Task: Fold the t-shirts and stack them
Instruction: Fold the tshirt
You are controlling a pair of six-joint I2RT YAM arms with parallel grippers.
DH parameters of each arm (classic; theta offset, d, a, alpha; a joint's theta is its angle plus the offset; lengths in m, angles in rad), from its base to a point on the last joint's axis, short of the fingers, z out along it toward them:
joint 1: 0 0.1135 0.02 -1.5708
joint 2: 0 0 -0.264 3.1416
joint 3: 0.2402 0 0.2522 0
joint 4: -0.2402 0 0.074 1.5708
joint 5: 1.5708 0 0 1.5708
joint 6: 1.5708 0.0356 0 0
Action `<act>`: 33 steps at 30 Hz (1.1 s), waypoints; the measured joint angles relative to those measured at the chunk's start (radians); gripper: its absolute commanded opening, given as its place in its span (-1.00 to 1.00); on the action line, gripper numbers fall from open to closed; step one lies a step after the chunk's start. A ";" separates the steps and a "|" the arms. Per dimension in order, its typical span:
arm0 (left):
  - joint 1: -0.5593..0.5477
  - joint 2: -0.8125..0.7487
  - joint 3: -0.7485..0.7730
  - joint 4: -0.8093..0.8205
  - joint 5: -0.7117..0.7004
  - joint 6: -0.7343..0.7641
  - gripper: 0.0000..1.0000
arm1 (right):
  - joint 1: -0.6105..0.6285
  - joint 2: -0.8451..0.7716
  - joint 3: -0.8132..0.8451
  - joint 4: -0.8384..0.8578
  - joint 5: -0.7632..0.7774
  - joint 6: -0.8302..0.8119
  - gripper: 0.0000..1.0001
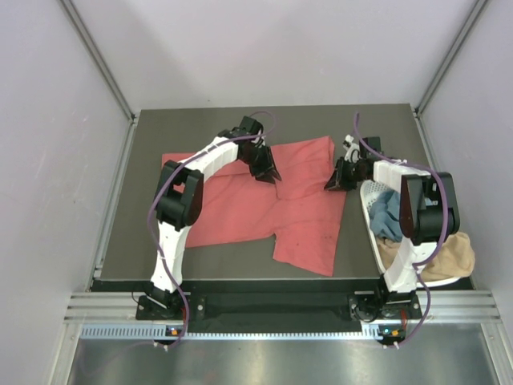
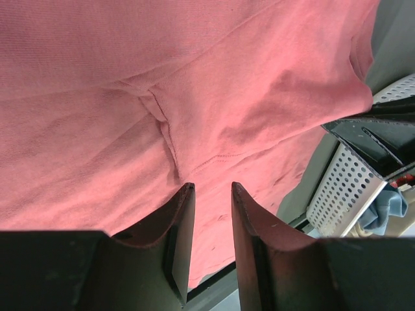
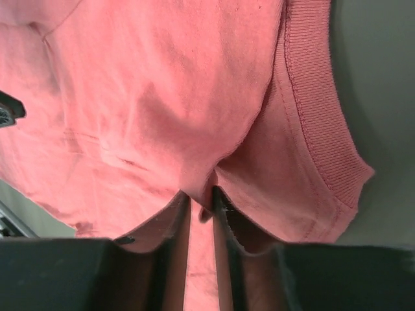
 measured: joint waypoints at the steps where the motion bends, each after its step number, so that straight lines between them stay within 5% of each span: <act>1: 0.001 -0.001 0.000 0.000 0.001 0.000 -0.32 | 0.000 0.000 0.001 -0.003 0.002 -0.002 -0.91; 17: 0.013 -0.004 -0.053 0.021 0.040 0.004 -0.32 | -0.003 -0.006 0.031 -0.199 -0.090 0.311 -1.00; 33: 0.022 -0.004 -0.066 0.027 0.074 0.013 -0.25 | -0.061 0.024 0.138 -0.311 -0.076 0.245 -0.89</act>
